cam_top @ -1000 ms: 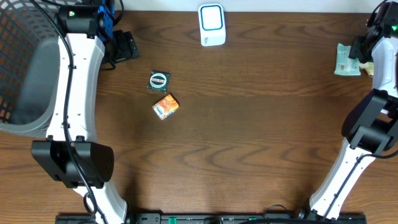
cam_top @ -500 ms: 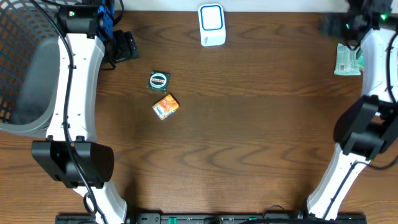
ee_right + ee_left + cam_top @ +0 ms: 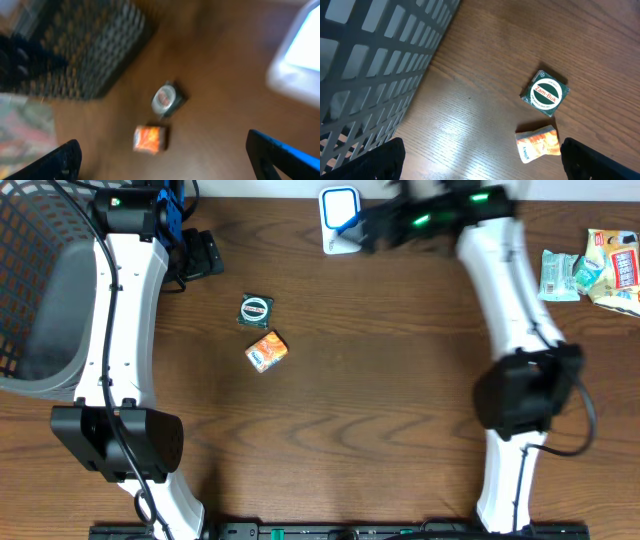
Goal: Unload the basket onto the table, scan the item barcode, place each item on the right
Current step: 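Move the right gripper back to the orange packet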
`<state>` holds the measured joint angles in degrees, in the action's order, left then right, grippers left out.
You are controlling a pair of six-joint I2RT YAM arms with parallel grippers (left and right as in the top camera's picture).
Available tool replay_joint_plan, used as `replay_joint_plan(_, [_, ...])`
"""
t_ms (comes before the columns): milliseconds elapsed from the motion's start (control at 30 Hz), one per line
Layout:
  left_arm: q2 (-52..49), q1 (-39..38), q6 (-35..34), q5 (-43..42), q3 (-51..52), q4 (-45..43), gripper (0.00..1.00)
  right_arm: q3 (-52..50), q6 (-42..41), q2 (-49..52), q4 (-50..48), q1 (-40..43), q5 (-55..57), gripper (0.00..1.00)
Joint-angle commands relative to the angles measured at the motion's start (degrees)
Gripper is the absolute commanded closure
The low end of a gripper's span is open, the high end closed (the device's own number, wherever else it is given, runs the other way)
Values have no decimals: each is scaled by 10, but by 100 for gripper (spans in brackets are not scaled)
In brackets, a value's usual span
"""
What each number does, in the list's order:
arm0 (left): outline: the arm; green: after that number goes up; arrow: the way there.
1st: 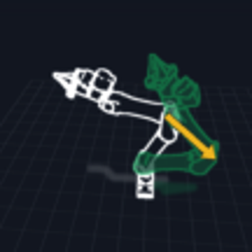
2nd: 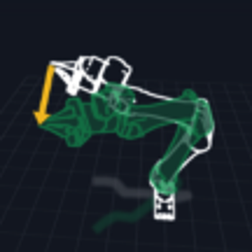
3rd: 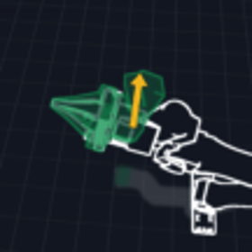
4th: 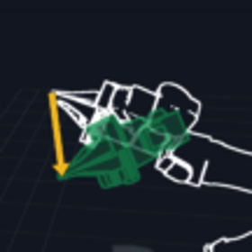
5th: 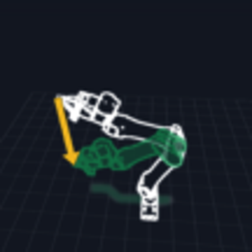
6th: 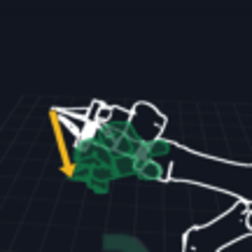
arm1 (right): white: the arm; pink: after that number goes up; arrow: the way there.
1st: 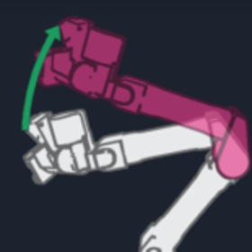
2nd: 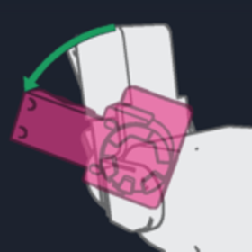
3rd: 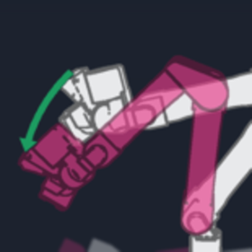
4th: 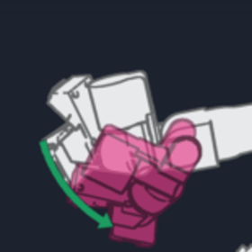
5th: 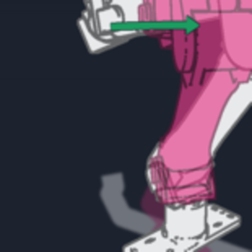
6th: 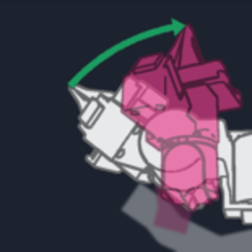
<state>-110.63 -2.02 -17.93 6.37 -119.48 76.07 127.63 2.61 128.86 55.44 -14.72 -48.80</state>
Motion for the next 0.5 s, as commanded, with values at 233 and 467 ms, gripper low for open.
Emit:
replay_joint_plan(233, [-6,1,5,7,3,2,2,-4,24,95,62,-148,172,31])
replay_joint_plan(467, [-6,1,5,7,3,2,3,-4,22,153,35,-193,172,36])
